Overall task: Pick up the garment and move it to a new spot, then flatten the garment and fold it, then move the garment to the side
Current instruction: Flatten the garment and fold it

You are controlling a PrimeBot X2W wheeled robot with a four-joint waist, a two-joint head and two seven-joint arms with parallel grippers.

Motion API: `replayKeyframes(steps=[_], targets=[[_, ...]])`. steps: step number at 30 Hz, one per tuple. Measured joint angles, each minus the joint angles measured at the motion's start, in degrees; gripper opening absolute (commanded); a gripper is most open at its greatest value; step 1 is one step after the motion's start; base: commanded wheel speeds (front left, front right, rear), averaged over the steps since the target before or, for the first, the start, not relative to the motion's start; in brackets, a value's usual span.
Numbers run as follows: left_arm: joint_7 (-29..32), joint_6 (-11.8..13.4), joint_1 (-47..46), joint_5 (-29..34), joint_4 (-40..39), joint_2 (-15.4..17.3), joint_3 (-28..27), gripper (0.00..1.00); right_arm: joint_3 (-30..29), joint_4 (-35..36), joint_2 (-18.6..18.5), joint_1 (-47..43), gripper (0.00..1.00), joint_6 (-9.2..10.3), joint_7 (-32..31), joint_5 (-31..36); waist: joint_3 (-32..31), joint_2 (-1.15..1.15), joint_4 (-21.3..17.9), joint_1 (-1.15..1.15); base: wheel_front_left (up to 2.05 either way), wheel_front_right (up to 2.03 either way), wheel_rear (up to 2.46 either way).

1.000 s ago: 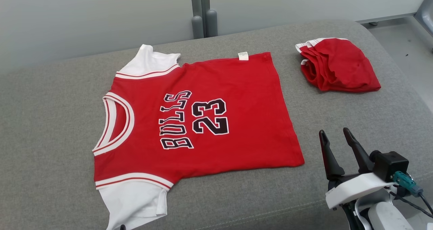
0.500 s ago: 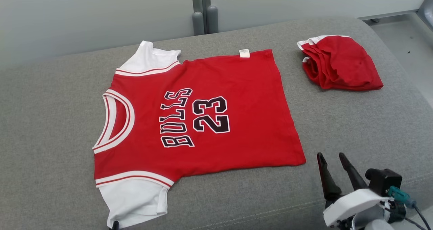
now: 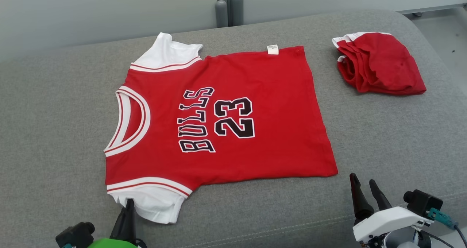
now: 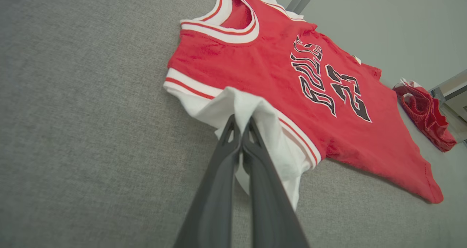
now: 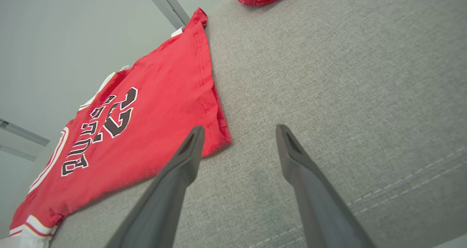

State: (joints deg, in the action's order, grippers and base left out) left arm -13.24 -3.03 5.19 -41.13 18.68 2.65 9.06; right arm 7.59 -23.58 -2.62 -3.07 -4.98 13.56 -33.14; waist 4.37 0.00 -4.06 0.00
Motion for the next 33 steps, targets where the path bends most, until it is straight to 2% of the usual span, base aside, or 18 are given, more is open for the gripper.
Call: replayKeyframes(steps=[9, 18, 22, 26, 29, 32, 33], targets=[[-0.01, -0.07, -1.15, 1.56, -2.36, -0.02, 2.08, 0.0, -0.2, -5.6, 0.12, 4.33, 1.0, -1.04, -1.77, -6.45, 1.51, 0.0, 1.83, 0.0, 0.0, 0.0, 0.0], [0.0, -0.07, -1.34, 2.16, -2.57, -0.02, 2.81, 0.0, 1.49, -10.37, 0.09, 7.45, 1.0, -1.55, -2.38, -6.94, 2.24, 0.0, 4.45, 0.0, 0.0, 0.0, 0.0], [0.0, -0.05, -1.33, 2.18, -2.57, -0.02, 2.83, 0.0, 2.07, -12.2, 0.01, 8.11, 0.95, -1.56, -2.5, -7.81, 2.04, 0.0, 5.4, 0.0, 0.0, 0.0, 0.0], [0.0, 0.01, -1.32, 2.18, -2.83, -0.02, 2.47, 0.0, 2.68, -14.04, -0.01, 9.23, 0.78, -1.57, -2.5, -8.12, 1.72, 0.0, 5.8, 0.0, 0.0, 0.0, 0.0], [0.0, 0.02, -1.28, 2.18, -2.94, -0.02, 2.43, 0.0, 2.85, -15.67, -0.03, 9.97, 0.6, -1.76, -2.53, -8.84, 1.61, 0.0, 5.86, 0.0, 0.0, 0.0, 0.0], [0.0, 0.09, -1.2, 2.18, -3.1, -0.02, 2.41, 0.0, 2.77, -17.18, -0.16, 10.58, 0.56, -2.08, -2.53, -9.76, 1.53, 0.0, 5.87, 0.0, 0.0, 0.0, 0.0], [0.0, 0.09, -1.19, 2.18, -3.14, -0.02, 2.41, 0.0, 2.77, -17.69, -0.16, 10.84, 0.51, -2.08, -2.52, -9.83, 1.51, 0.0, 5.87, 0.0, 0.0, 0.0, 0.0]])
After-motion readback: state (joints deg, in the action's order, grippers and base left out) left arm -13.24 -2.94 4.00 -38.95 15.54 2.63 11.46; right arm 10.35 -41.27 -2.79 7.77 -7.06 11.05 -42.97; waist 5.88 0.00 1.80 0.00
